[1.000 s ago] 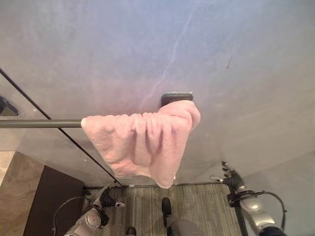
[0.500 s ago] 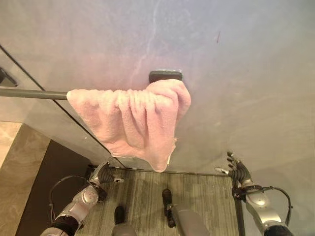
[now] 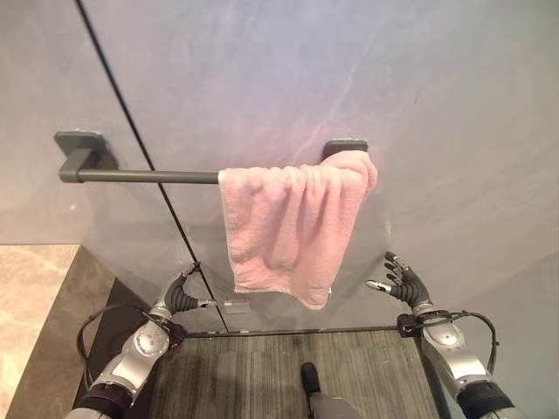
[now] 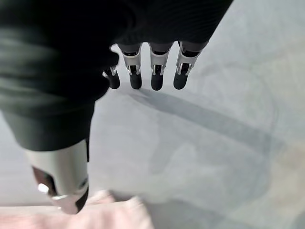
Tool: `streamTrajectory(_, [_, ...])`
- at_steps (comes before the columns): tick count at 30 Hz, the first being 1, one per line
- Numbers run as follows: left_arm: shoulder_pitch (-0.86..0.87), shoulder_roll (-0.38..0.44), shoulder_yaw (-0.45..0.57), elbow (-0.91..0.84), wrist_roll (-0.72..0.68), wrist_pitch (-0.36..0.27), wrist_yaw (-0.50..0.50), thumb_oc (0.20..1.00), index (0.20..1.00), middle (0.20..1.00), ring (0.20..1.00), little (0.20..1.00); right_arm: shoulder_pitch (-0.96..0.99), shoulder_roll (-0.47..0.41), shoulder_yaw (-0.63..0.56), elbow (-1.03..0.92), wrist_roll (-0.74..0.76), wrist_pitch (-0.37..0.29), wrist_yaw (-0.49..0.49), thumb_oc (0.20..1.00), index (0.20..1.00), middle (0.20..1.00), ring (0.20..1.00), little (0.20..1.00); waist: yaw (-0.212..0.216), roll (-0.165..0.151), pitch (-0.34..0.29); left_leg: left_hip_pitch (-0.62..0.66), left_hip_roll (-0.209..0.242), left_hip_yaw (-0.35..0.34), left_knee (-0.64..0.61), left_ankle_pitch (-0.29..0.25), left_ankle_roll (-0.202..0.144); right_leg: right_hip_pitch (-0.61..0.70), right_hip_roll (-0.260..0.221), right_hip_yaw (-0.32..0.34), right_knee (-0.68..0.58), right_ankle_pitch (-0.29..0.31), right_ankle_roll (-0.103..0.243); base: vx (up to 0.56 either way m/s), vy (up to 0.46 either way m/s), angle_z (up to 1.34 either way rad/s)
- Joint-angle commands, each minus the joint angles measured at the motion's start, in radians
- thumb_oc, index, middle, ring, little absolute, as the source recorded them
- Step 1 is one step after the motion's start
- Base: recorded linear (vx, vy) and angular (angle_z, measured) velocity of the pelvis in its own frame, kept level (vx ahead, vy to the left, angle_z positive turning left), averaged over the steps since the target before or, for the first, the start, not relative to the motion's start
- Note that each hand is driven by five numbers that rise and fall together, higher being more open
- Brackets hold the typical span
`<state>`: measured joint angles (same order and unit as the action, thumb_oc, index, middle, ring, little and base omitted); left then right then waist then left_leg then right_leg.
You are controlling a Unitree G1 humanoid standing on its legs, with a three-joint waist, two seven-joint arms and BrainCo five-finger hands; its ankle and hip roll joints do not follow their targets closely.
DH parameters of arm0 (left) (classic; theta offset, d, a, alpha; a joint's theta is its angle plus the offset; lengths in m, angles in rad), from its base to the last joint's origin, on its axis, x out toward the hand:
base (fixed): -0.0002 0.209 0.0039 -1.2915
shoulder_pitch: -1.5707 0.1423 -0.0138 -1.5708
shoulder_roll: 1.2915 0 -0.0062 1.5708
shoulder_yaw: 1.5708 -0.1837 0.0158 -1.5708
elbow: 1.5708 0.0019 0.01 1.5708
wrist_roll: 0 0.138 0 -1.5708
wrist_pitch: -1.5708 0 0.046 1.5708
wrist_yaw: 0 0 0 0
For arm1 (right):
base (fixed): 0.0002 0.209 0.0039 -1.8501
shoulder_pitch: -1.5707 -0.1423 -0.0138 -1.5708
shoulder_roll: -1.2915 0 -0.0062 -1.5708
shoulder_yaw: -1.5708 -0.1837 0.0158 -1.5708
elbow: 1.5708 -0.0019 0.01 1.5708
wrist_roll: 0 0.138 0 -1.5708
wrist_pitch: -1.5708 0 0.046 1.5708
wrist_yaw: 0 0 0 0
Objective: Put brush and paste in cup on sink, flatten towel.
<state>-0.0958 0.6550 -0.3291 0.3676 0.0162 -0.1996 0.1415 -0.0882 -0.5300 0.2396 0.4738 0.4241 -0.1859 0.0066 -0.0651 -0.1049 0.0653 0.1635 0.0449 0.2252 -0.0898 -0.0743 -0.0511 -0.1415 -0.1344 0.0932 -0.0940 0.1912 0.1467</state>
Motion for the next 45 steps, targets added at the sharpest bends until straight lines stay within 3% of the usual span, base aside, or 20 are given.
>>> streamTrajectory(1, [-0.049,0.038,-0.019,-0.058,-0.114,-0.071,-0.060,1.000,1.000,1.000,1.000,1.000,-0.083,-0.063,0.032,-0.038,0.169,-0.007,0.098,1.000,1.000,1.000,1.000,1.000,0.012,0.014,-0.001,-0.095,0.083,-0.075,0.003,0.103,-0.053,0.071,-0.104,0.005,0.034,-0.045,0.088,0.00,-0.015,0.15])
streamTrajectory(7, [-0.068,0.043,-0.038,-0.130,-0.247,-0.086,-0.123,1.000,1.000,1.000,1.000,1.000,-0.133,-0.097,0.103,-0.050,0.280,0.033,0.176,1.000,1.000,1.000,1.000,1.000,0.021,0.009,-0.002,-0.103,0.091,-0.082,0.003,0.108,-0.064,0.078,-0.103,-0.008,0.015,-0.041,0.085,-0.01,-0.013,0.03])
streamTrajectory(9, [-0.079,0.018,-0.049,-0.186,-0.368,-0.083,-0.166,1.000,1.000,1.000,1.000,1.000,-0.160,-0.081,0.148,-0.070,0.364,0.063,0.221,1.000,1.000,1.000,1.000,1.000,0.027,0.013,0.000,-0.107,0.098,-0.086,0.003,0.114,-0.070,0.081,-0.099,-0.018,0.010,-0.040,0.081,-0.01,-0.015,0.00])
streamTrajectory(13, [-0.078,0.005,-0.065,-0.213,-0.403,-0.076,-0.182,1.000,1.000,1.000,1.000,1.000,-0.167,-0.078,0.168,-0.098,0.377,0.071,0.233,1.000,1.000,1.000,1.000,1.000,0.024,0.016,0.000,-0.106,0.102,-0.089,0.003,0.115,-0.071,0.085,-0.097,-0.021,0.008,-0.042,0.079,0.00,0.000,0.00])
streamTrajectory(18, [-0.103,-0.085,-0.128,-0.243,-0.423,-0.060,-0.175,1.000,1.000,1.000,1.000,1.000,-0.216,0.003,0.222,-0.138,0.336,0.055,0.192,1.000,1.000,1.000,1.000,1.000,0.021,0.019,-0.004,-0.101,0.108,-0.097,0.003,0.113,-0.067,0.096,-0.095,-0.025,0.008,-0.046,0.075,0.00,0.000,0.00])
streamTrajectory(23, [-0.101,-0.106,-0.130,-0.234,-0.389,-0.052,-0.150,1.000,1.000,1.000,1.000,1.000,-0.230,0.046,0.221,-0.146,0.325,0.046,0.155,1.000,1.000,1.000,1.000,1.000,0.021,0.016,-0.006,-0.102,0.107,-0.095,0.003,0.111,-0.064,0.094,-0.095,-0.022,0.008,-0.044,0.075,0.00,0.001,0.01])
streamTrajectory(24, [-0.098,-0.114,-0.127,-0.228,-0.375,-0.048,-0.136,1.000,1.000,1.000,1.000,1.000,-0.230,0.062,0.223,-0.160,0.318,0.043,0.142,0.736,0.736,0.736,0.736,0.736,0.023,0.015,-0.008,-0.103,0.106,-0.096,0.003,0.111,-0.063,0.094,-0.096,-0.022,0.008,-0.045,0.073,0.00,0.000,0.00])
streamTrajectory(25, [-0.098,-0.114,-0.127,-0.228,-0.375,-0.048,-0.136,1.000,1.000,1.000,1.000,1.000,-0.230,0.062,0.223,-0.160,0.318,0.043,0.142,0.564,0.564,0.564,0.564,0.564,0.023,0.015,-0.008,-0.103,0.106,-0.096,0.003,0.111,-0.063,0.094,-0.096,-0.022,0.008,-0.045,0.073,0.00,0.000,0.00])
streamTrajectory(26, [-0.097,-0.115,-0.128,-0.227,-0.358,-0.046,-0.126,0.598,0.598,0.598,0.598,0.598,-0.232,0.068,0.220,-0.165,0.300,0.038,0.125,0.200,0.200,0.200,0.200,0.200,0.022,0.014,-0.008,-0.103,0.104,-0.096,0.003,0.110,-0.062,0.094,-0.096,-0.022,0.009,-0.044,0.073,0.00,0.000,0.00])
streamTrajectory(27, [-0.097,-0.115,-0.128,-0.227,-0.358,-0.046,-0.126,0.366,0.366,0.366,0.366,0.366,-0.232,0.069,0.220,-0.165,0.300,0.038,0.125,0.200,0.200,0.200,0.200,0.200,0.022,0.014,-0.008,-0.103,0.104,-0.096,0.003,0.110,-0.062,0.094,-0.096,-0.022,0.009,-0.044,0.073,0.00,0.000,0.00])
streamTrajectory(28, [-0.097,-0.116,-0.128,-0.228,-0.353,-0.046,-0.122,0.200,0.200,0.200,0.200,0.200,-0.236,0.068,0.217,-0.168,0.286,0.032,0.117,0.200,0.200,0.200,0.200,0.200,0.021,0.015,-0.008,-0.103,0.104,-0.097,0.003,0.109,-0.061,0.094,-0.097,-0.022,0.009,-0.044,0.073,0.00,0.000,0.00])
streamTrajectory(38, [-0.039,-0.116,-0.064,-0.248,-0.334,-0.039,-0.092,0.200,0.200,0.200,0.200,0.200,-0.152,0.041,0.160,-0.353,0.185,0.009,0.074,0.200,0.200,0.200,0.200,0.200,0.013,0.010,-0.012,-0.109,0.100,-0.101,0.003,0.108,-0.058,0.093,-0.103,-0.026,0.009,-0.043,0.074,0.00,0.000,0.00])
streamTrajectory(39, [-0.038,-0.116,-0.064,-0.249,-0.334,-0.038,-0.092,0.222,0.222,0.222,0.222,0.222,-0.151,0.041,0.159,-0.354,0.185,0.010,0.073,0.200,0.200,0.200,0.200,0.200,0.013,0.010,-0.013,-0.109,0.100,-0.101,0.003,0.108,-0.058,0.093,-0.103,-0.026,0.009,-0.043,0.074,0.00,0.000,0.00])
streamTrajectory(40, [-0.034,-0.115,-0.058,-0.256,-0.337,-0.039,-0.090,0.329,0.329,0.329,0.329,0.329,-0.144,0.038,0.153,-0.378,0.187,0.006,0.072,0.200,0.200,0.200,0.200,0.200,0.012,0.010,-0.013,-0.109,0.100,-0.100,0.003,0.108,-0.058,0.093,-0.103,-0.026,0.009,-0.044,0.075,0.00,0.000,0.00])
streamTrajectory(41, [-0.029,-0.114,-0.047,-0.269,-0.344,-0.040,-0.088,0.357,0.357,0.357,0.357,0.357,-0.138,0.032,0.145,-0.418,0.197,-0.001,0.074,0.200,0.200,0.200,0.200,0.200,0.010,0.009,-0.013,-0.110,0.100,-0.100,0.003,0.108,-0.058,0.092,-0.104,-0.025,0.008,-0.043,0.075,0.00,0.000,0.00])
streamTrajectory(42, [-0.026,-0.113,-0.042,-0.277,-0.347,-0.040,-0.088,0.347,0.347,0.347,0.347,0.347,-0.134,0.027,0.142,-0.440,0.200,-0.004,0.076,0.200,0.200,0.200,0.200,0.200,0.009,0.009,-0.015,-0.110,0.101,-0.099,0.003,0.108,-0.058,0.092,-0.104,-0.025,0.008,-0.044,0.076,0.00,0.000,0.00])
streamTrajectory(43, [-0.021,-0.110,-0.036,-0.293,-0.348,-0.041,-0.088,0.200,0.200,0.200,0.200,0.200,-0.129,0.021,0.135,-0.485,0.211,-0.012,0.082,0.200,0.200,0.200,0.200,0.200,0.006,0.008,-0.015,-0.110,0.102,-0.096,0.003,0.108,-0.058,0.090,-0.102,-0.023,0.008,-0.044,0.077,0.00,0.000,0.00])
streamTrajectory(45, [-0.021,-0.108,-0.031,-0.309,-0.353,-0.044,-0.084,0.200,0.200,0.200,0.200,0.200,-0.129,0.012,0.130,-0.518,0.213,-0.020,0.084,0.200,0.200,0.200,0.200,0.200,0.005,0.008,-0.015,-0.111,0.103,-0.096,0.003,0.109,-0.059,0.089,-0.102,-0.023,0.008,-0.044,0.077,0.00,0.000,0.00])
